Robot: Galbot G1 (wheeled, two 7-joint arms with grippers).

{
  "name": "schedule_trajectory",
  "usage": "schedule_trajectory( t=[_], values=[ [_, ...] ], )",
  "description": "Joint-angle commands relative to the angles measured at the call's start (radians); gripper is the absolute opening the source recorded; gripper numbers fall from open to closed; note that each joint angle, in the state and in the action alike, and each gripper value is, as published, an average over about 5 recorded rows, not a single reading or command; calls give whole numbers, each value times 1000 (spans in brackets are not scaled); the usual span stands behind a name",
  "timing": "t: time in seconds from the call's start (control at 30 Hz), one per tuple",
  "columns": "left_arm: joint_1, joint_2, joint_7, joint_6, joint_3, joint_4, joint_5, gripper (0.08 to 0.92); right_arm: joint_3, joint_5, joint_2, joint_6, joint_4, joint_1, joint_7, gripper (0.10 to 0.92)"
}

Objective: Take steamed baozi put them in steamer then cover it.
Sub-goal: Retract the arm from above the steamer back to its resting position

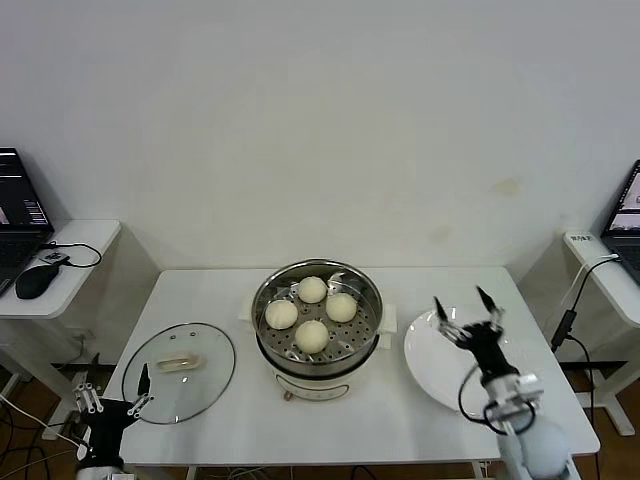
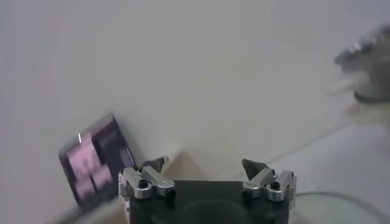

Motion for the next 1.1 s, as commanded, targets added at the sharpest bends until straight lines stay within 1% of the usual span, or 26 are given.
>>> schedule_trajectory(
  t=[0.03,0.33,0.43,0.57,0.77,1.1],
  values=[
    [-29,119,9,-58,-87,114,664,823,247,0,127,29,18,-208,22,823],
    [-121,164,77,-53,-31,193,716,823,257,6,140,91,6,-210,82,823],
    [-151,168,91,-53,-7,216,713,823,257,3,145,96,6,-214,86,823],
    [-162,161,107,-51,30,217,698,823,258,-4,151,100,-1,-219,87,823],
    [-205,146,101,-50,68,255,694,823,259,-12,168,110,3,-225,96,823],
    [-333,148,81,-50,105,392,697,823,282,-24,184,119,4,-242,99,823]
  ],
)
